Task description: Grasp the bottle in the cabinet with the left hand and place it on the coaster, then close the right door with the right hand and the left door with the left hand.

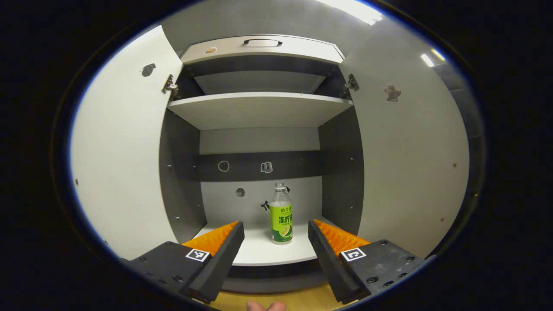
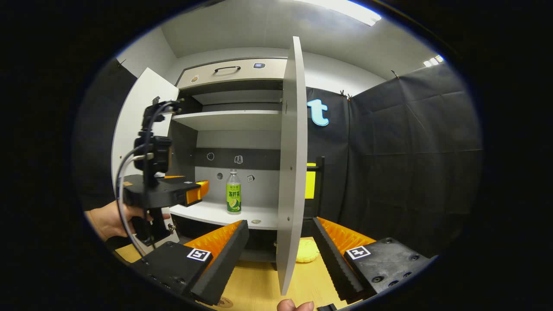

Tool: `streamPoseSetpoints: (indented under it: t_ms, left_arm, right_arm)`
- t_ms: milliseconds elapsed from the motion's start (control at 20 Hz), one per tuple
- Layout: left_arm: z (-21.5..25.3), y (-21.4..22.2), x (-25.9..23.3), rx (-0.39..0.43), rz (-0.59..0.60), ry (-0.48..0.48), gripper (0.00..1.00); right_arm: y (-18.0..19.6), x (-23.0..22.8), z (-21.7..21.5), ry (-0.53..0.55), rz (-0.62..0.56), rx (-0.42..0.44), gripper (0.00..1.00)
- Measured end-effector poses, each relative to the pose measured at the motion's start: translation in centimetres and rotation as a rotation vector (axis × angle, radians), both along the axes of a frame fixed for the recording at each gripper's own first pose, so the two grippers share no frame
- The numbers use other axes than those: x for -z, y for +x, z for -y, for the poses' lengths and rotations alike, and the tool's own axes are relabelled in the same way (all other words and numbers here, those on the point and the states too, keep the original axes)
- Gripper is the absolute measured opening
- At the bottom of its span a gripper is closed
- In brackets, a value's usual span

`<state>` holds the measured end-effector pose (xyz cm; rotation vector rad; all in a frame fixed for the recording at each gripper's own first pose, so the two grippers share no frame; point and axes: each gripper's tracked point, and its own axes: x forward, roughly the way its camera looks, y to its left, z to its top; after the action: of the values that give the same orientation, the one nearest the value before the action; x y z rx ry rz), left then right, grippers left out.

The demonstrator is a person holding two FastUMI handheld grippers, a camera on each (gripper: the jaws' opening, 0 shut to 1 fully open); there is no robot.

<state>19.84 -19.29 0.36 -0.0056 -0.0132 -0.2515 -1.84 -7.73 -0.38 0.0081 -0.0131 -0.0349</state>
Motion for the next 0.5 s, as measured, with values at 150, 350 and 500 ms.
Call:
streamPoseSetpoints:
  t_ms: [150,350,500]
  left_arm:
    - [2.0,4.7,0.8,0.004,-0.02,-0.016,0.95]
    - [2.7,10.4,2.2,-0.028,-0.037,0.004,0.94]
    - [2.8,14.0,3.7,-0.053,-0.066,-0.014,0.94]
  right_arm:
    - [0.2,0.0,-0.1,0.006,-0.002,-0.028,0.98]
    - [0.7,0.5,-0.5,0.029,-0.011,-0.049,0.98]
    - [1.1,0.7,-0.7,0.024,-0.014,-0.063,0.98]
